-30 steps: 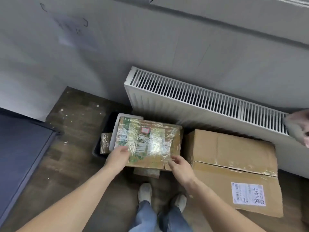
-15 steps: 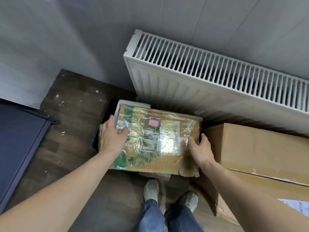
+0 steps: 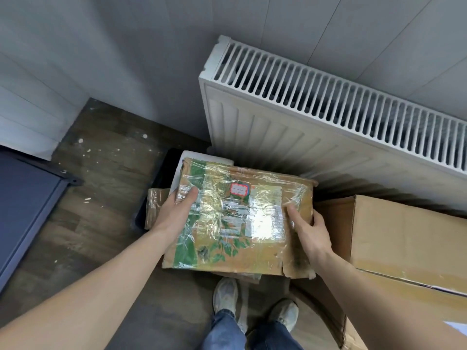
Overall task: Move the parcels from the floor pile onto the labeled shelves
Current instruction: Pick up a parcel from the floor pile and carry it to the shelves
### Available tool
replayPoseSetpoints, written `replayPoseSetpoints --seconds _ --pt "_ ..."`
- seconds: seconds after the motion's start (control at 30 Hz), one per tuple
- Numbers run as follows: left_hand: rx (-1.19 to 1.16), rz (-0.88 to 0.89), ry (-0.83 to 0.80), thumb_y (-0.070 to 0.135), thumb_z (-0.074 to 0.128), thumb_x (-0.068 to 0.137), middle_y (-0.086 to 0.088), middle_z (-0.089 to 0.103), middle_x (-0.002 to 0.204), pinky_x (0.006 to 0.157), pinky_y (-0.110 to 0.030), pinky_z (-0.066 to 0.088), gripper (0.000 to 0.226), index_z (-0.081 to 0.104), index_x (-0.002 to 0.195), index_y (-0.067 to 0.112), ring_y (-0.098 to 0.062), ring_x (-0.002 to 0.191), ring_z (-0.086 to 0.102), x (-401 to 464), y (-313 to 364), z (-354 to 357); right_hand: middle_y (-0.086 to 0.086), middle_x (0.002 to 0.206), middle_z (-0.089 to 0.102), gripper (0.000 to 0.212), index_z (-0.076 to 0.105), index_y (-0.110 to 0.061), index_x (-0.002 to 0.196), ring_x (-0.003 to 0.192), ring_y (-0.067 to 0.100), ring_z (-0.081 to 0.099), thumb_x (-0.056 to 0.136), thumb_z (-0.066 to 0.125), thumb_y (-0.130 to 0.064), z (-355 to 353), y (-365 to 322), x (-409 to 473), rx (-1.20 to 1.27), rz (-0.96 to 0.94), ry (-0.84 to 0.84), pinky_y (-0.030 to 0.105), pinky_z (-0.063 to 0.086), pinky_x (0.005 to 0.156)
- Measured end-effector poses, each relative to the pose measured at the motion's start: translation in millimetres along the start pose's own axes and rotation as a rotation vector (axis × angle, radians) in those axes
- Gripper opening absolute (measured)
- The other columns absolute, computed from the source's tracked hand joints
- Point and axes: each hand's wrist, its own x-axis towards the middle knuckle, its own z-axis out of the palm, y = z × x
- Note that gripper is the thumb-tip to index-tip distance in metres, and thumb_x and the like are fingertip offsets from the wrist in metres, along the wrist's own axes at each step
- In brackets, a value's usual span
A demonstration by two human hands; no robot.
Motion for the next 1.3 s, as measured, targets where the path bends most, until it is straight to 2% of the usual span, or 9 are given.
replayPoseSetpoints --seconds 0.27,0.57,0.77,0.9,1.0,1.07,1.17,1.23,1.3 --pt "-0.061 -0.035 0.061 0.073 0.052 0.084 0.002 0.044 0.152 0.113 -0.047 0.035 0.079 0.037 0.15 0.032 -0.026 0.135 0.045 -33.6 -6.2 -35.2 -0.002 0.14 0.058 0.09 0.033 -0.028 0.153 0.123 0.026 0.059 0.081 0.07 -0.066 -15.5 -24.6 -43.5 -0.106 -0.092 -0.083 0.052 0.044 0.111" --pt "-0.179 -0.015 0.053 0.057 0.051 0.095 -0.001 0.052 0.142 0.105 -0.041 0.037 0.058 0.046 0.144 0.026 -0.027 0.129 0.049 -143.7 6.9 -78.5 -0.001 0.113 0.068 0.069 0.054 -0.016 0.132 0.098 0.019 0.066 0.081 0.076 -0.058 -63.7 -58.3 -157.6 -0.277 -0.099 -0.053 0.041 0.053 0.097" --pt "-0.257 0.055 0.075 0.059 0.055 0.092 0.003 0.062 0.124 0.097 -0.036 0.046 0.054 0.053 0.134 0.027 -0.018 0.108 0.06 -222.5 35.9 -116.7 -0.004 0.11 0.07 0.063 0.06 -0.023 0.123 0.098 0.017 0.066 0.078 0.074 -0.065 -94.2 -106.3 -227.6 -0.312 -0.326 -0.029 0.04 0.053 0.093" --pt "-0.282 0.134 0.167 0.075 0.058 0.075 0.0 0.045 0.151 0.113 -0.05 0.036 0.093 0.034 0.15 0.027 -0.026 0.135 0.046 -268.9 48.4 -144.3 -0.005 0.114 0.068 0.066 0.058 -0.021 0.131 0.101 0.017 0.065 0.081 0.072 -0.063 -104.0 -148.1 -268.3 -0.281 -0.51 -0.075 0.037 0.051 0.09" --pt "-0.313 0.186 0.262 0.069 0.056 0.084 0.0 0.027 0.161 0.118 -0.051 0.026 0.093 0.019 0.157 0.025 -0.027 0.146 0.03 -307.0 56.7 -162.0 -0.007 0.118 0.069 0.066 0.058 -0.026 0.133 0.104 0.016 0.067 0.08 0.072 -0.064 -110.6 -175.2 -293.7 -0.25 -0.634 -0.127 0.042 0.053 0.098" --pt "-0.336 0.221 0.338 0.072 0.056 0.08 0.0 0.032 0.16 0.117 -0.052 0.028 0.095 0.023 0.156 0.025 -0.027 0.144 0.034 -335.7 62.4 -172.8 -0.007 0.125 0.068 0.071 0.055 -0.027 0.138 0.11 0.017 0.066 0.08 0.073 -0.065 -116.2 -191.9 -310.6 -0.246 -0.718 -0.164 0.044 0.051 0.103" --pt "-0.377 0.292 0.438 0.059 0.055 0.091 0.0 0.039 0.155 0.114 -0.047 0.031 0.076 0.031 0.152 0.022 -0.026 0.14 0.039 -377.6 64.3 -185.7 -0.008 0.129 0.067 0.073 0.053 -0.029 0.14 0.113 0.017 0.066 0.079 0.074 -0.065 -122.3 -210.8 -337.5 -0.222 -0.802 -0.214 0.045 0.05 0.105" --pt "-0.402 0.332 0.485 0.053 0.053 0.095 0.003 0.051 0.142 0.102 -0.039 0.037 0.05 0.046 0.135 0.024 -0.022 0.124 0.049 -403.4 62.9 -190.5 -0.008 0.128 0.068 0.07 0.054 -0.031 0.138 0.111 0.017 0.066 0.08 0.074 -0.063 -124.1 -219.3 -356.0 -0.199 -0.849 -0.245 0.045 0.051 0.104" --pt "-0.408 0.36 0.52 0.048 0.051 0.098 0.007 0.053 0.129 0.094 -0.035 0.036 0.029 0.046 0.119 0.029 -0.017 0.11 0.048 -433.0 60.0 -192.8 -0.007 0.129 0.067 0.071 0.052 -0.03 0.14 0.112 0.018 0.065 0.081 0.074 -0.062 -123.8 -225.9 -373.8 -0.193 -0.884 -0.272 0.045 0.05 0.104"
